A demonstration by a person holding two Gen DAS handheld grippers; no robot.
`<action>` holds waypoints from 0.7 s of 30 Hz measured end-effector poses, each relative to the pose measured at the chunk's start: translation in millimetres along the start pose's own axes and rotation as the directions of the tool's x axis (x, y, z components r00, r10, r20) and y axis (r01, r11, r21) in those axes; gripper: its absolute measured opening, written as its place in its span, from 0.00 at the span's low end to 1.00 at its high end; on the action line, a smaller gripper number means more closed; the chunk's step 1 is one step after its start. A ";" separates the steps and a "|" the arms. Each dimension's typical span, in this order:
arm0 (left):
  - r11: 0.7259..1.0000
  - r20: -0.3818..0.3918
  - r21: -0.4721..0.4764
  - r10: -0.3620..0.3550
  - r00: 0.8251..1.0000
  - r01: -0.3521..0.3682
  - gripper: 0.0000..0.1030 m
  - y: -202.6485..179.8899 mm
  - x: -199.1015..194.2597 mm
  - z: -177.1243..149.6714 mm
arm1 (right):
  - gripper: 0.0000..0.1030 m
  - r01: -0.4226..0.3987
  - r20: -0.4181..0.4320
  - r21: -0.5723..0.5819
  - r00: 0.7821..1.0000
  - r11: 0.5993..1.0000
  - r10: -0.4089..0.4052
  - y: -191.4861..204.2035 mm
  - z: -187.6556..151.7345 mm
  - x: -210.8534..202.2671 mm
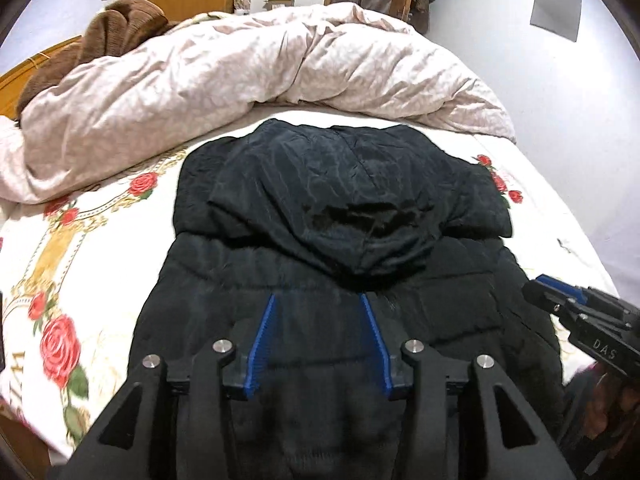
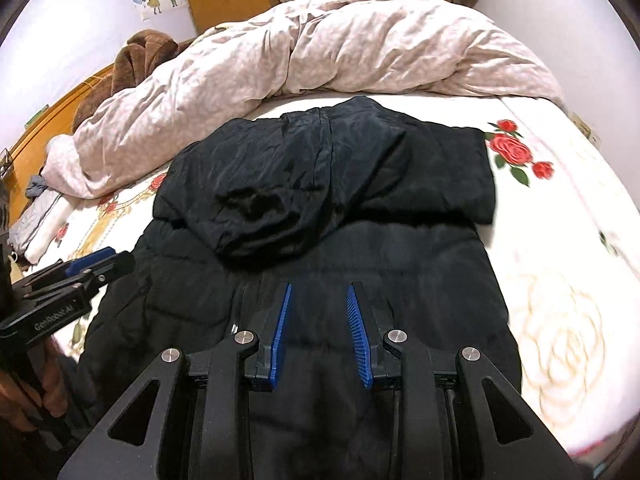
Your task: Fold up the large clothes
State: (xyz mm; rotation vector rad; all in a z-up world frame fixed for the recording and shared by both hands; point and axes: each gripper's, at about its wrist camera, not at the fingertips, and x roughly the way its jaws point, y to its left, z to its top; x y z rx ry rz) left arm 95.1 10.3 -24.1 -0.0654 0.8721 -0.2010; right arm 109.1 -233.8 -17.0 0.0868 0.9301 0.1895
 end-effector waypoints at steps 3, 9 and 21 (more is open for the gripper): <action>1.000 0.017 0.010 0.009 1.000 -0.009 0.50 -2.6 -21.2 -12.7 | 0.29 0.007 0.004 0.003 1.000 1.000 -0.007 1.6 -16.7 -14.2; 1.000 0.023 0.014 0.014 1.000 -0.014 0.50 -3.0 -48.7 -37.3 | 0.45 0.017 0.010 0.009 1.000 1.000 -0.018 1.4 -46.5 -40.9; 0.999 0.023 0.013 0.029 0.999 -0.029 0.50 -5.3 -71.5 -65.2 | 0.46 0.062 0.051 0.027 0.997 0.998 -0.063 -7.6 -72.5 -69.6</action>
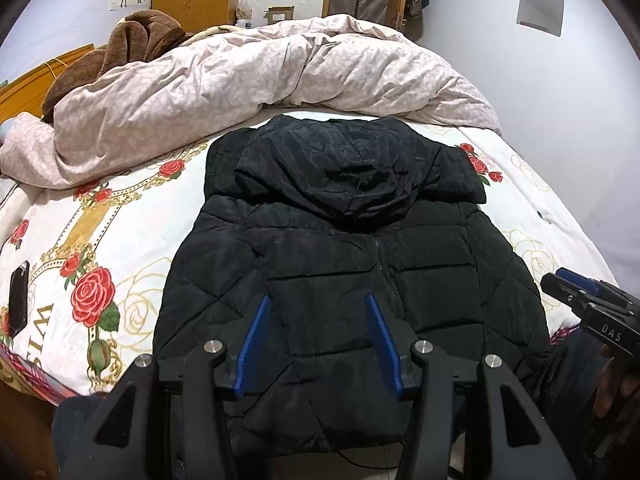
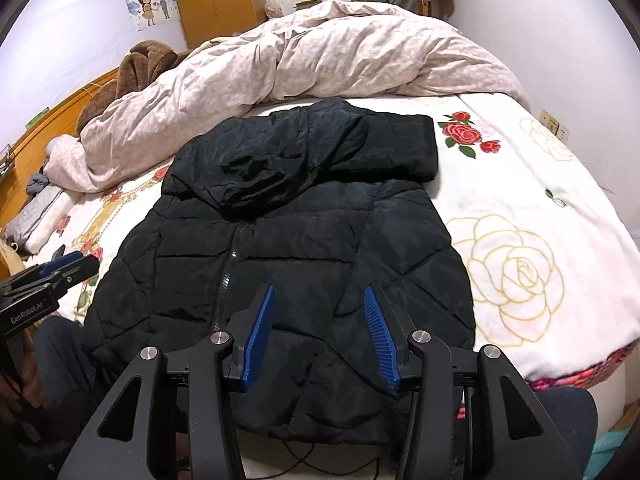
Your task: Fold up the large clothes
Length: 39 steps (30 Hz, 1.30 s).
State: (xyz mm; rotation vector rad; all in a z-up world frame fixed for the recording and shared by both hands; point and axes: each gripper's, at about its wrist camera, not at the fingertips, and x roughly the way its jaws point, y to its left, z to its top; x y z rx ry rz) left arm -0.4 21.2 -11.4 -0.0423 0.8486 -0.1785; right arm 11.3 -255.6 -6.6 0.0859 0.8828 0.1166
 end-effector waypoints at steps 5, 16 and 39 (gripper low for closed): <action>1.000 -0.006 -0.004 0.013 1.000 -0.013 0.50 3.4 -1.2 -4.7 | 0.46 0.013 0.006 0.025 1.000 1.000 -0.013 -10.1 -5.9 -3.7; 0.996 -0.034 -0.048 0.068 0.997 -0.070 0.51 32.0 13.4 -12.0 | 0.46 0.089 -0.027 0.107 0.996 0.990 -0.087 -48.8 -16.5 9.9; 0.940 -0.250 -0.302 0.084 0.965 -0.160 0.64 138.7 92.5 -49.8 | 0.59 0.058 -0.281 0.407 0.958 0.912 0.064 -136.2 -55.2 82.0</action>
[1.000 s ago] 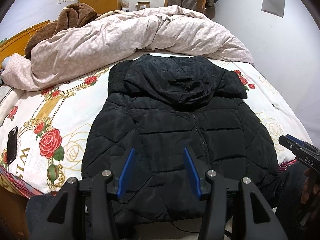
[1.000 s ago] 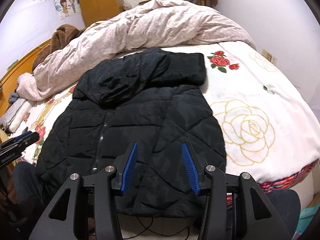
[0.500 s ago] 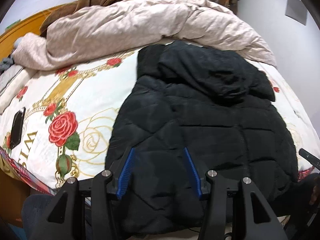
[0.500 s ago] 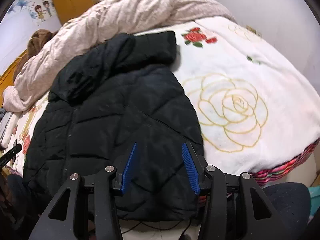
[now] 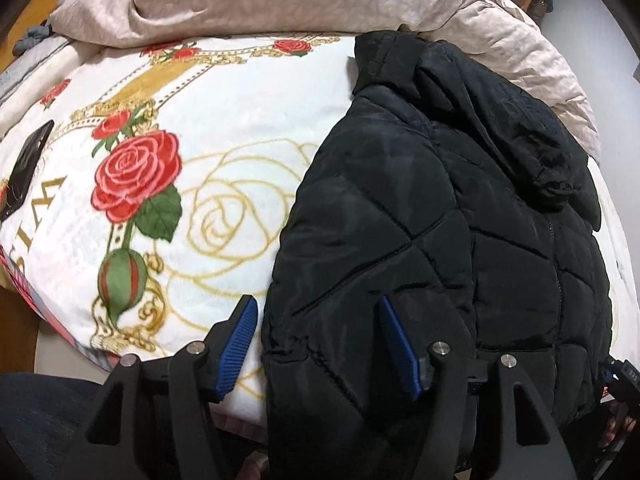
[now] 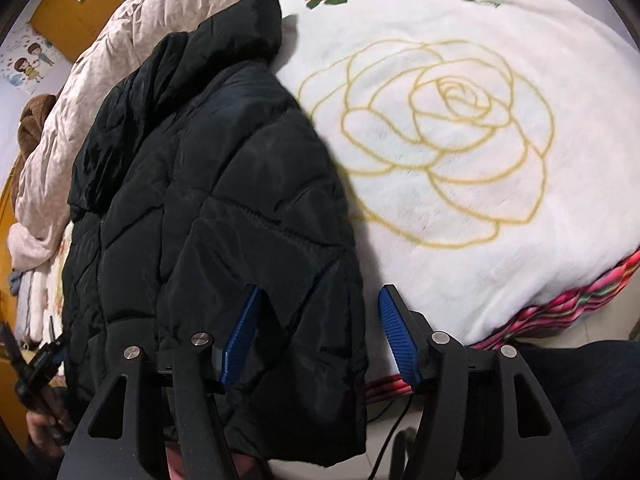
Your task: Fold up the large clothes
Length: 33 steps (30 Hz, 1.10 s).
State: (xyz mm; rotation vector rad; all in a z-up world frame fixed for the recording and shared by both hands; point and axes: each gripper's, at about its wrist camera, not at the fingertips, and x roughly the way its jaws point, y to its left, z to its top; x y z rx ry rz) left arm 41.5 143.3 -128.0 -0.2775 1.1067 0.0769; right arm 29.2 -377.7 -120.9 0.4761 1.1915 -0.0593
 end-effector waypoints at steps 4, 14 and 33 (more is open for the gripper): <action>0.999 -0.054 0.006 -0.039 0.998 0.039 0.67 -4.5 5.8 -7.8 | 0.59 -0.041 -0.070 -0.014 0.997 0.999 0.040 5.6 -7.9 6.6; 0.993 -0.045 0.079 -0.079 0.996 0.083 0.16 -28.8 -6.7 -6.9 | 0.14 -0.090 -0.044 -0.041 0.995 0.995 0.089 16.2 -3.4 -4.7; 0.951 0.216 0.058 -0.310 0.926 0.304 0.13 -7.2 -160.6 -0.1 | 0.11 -0.344 0.174 -0.088 0.919 0.935 0.355 21.7 -29.3 -157.4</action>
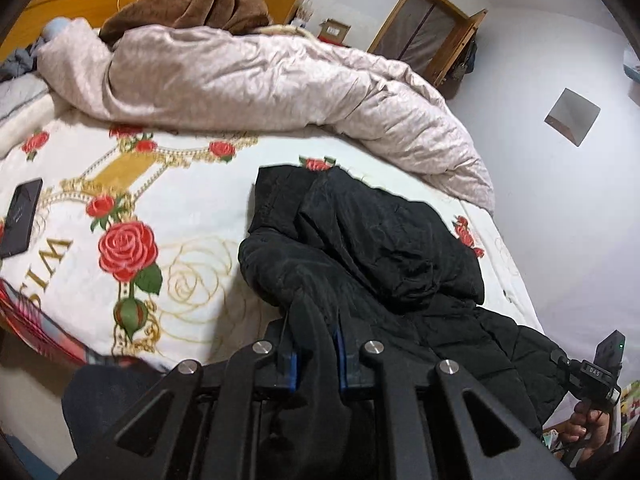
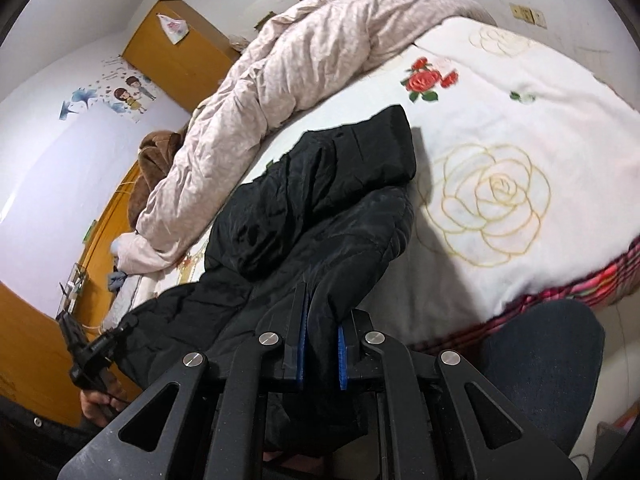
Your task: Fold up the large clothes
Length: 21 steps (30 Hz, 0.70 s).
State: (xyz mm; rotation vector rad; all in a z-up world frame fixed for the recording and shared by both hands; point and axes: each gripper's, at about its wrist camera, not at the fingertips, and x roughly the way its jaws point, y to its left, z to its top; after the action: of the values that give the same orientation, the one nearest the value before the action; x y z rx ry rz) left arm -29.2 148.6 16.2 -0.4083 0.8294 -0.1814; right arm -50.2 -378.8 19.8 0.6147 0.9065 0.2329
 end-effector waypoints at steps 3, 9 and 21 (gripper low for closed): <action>1.000 0.012 -0.003 -0.012 1.000 0.012 0.13 -9.4 6.1 8.4 | 0.11 -0.021 0.019 -0.011 1.000 1.000 0.022 9.9 15.5 6.5; 0.999 0.082 0.003 -0.034 0.996 0.033 0.14 -17.3 22.6 62.5 | 0.11 -0.038 0.086 -0.051 0.995 0.998 0.042 37.2 76.9 22.3; 0.996 0.004 -0.066 0.053 0.999 -0.053 0.15 0.3 167.5 173.5 | 0.12 0.091 0.016 0.021 0.996 0.996 -0.091 36.5 217.4 153.5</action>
State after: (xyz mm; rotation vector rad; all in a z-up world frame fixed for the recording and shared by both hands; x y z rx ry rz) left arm 211.8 145.1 7.3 -0.4483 0.8415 -0.1038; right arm 217.6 -368.9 39.4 0.5920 0.9190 0.1364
